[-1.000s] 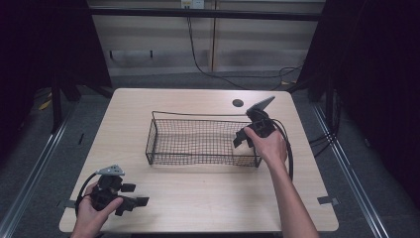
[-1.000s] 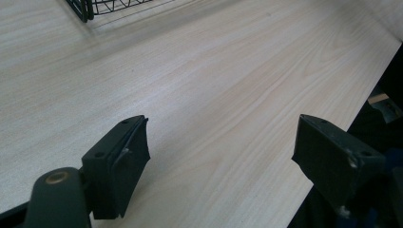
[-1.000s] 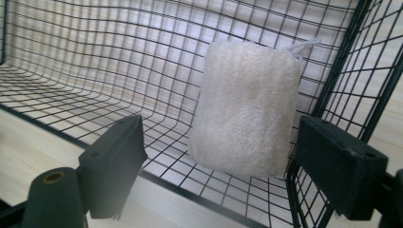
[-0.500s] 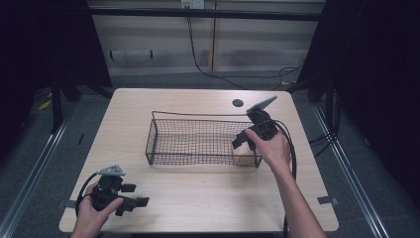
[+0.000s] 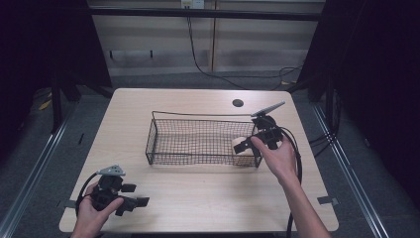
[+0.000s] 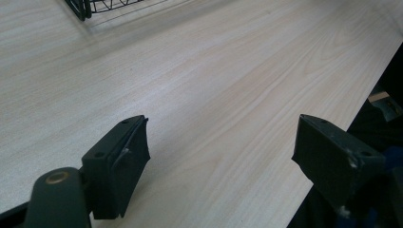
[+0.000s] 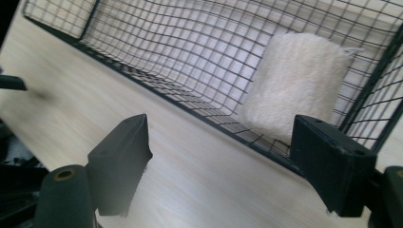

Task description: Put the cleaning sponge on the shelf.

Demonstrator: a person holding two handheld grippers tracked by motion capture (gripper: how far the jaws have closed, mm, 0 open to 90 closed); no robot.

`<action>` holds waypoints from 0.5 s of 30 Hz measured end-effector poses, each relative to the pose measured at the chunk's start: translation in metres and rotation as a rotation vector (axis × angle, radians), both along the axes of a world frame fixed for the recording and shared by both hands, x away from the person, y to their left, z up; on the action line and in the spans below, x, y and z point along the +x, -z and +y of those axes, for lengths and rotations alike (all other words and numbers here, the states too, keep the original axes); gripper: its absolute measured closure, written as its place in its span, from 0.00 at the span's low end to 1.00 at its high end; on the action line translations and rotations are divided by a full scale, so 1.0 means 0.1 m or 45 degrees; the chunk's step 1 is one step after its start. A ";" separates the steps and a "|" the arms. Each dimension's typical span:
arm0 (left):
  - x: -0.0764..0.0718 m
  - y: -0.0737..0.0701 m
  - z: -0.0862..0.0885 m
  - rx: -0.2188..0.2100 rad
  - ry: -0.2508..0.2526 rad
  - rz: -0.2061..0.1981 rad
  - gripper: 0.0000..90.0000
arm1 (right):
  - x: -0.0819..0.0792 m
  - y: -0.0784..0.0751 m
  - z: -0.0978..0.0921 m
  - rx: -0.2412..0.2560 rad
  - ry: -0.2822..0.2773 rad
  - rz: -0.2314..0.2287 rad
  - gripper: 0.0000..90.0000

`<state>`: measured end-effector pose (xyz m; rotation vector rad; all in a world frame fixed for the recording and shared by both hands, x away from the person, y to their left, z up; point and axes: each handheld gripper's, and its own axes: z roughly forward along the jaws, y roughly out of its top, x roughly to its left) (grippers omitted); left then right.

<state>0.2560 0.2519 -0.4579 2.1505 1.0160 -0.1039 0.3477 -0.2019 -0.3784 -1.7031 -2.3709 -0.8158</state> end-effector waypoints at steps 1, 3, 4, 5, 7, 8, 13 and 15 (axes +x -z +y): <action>0.00 0.00 0.00 0.000 0.003 0.001 0.21 | -0.02 0.01 0.00 0.004 -0.006 -0.007 0.24; 0.00 0.00 0.00 -0.002 0.005 0.003 0.21 | -0.06 0.03 0.00 0.003 -0.019 -0.019 0.24; 0.00 0.00 0.00 0.000 0.006 0.001 0.21 | -0.10 0.06 0.00 0.001 -0.035 -0.014 0.25; 0.00 0.00 0.00 -0.001 0.004 0.001 0.21 | -0.11 0.07 0.00 -0.006 -0.047 -0.032 0.25; 0.00 0.00 0.01 0.001 0.007 -0.003 0.21 | -0.16 0.09 -0.02 0.028 -0.039 -0.034 0.25; 0.00 0.00 0.00 0.000 0.001 -0.003 0.21 | -0.18 0.09 -0.03 0.032 -0.042 -0.042 0.25; 0.00 0.00 0.00 0.004 -0.002 -0.001 0.21 | -0.32 0.09 -0.04 0.048 -0.058 -0.070 0.26; 0.00 0.00 0.00 0.005 0.001 -0.002 0.21 | -0.39 0.10 -0.03 0.044 -0.074 -0.087 0.26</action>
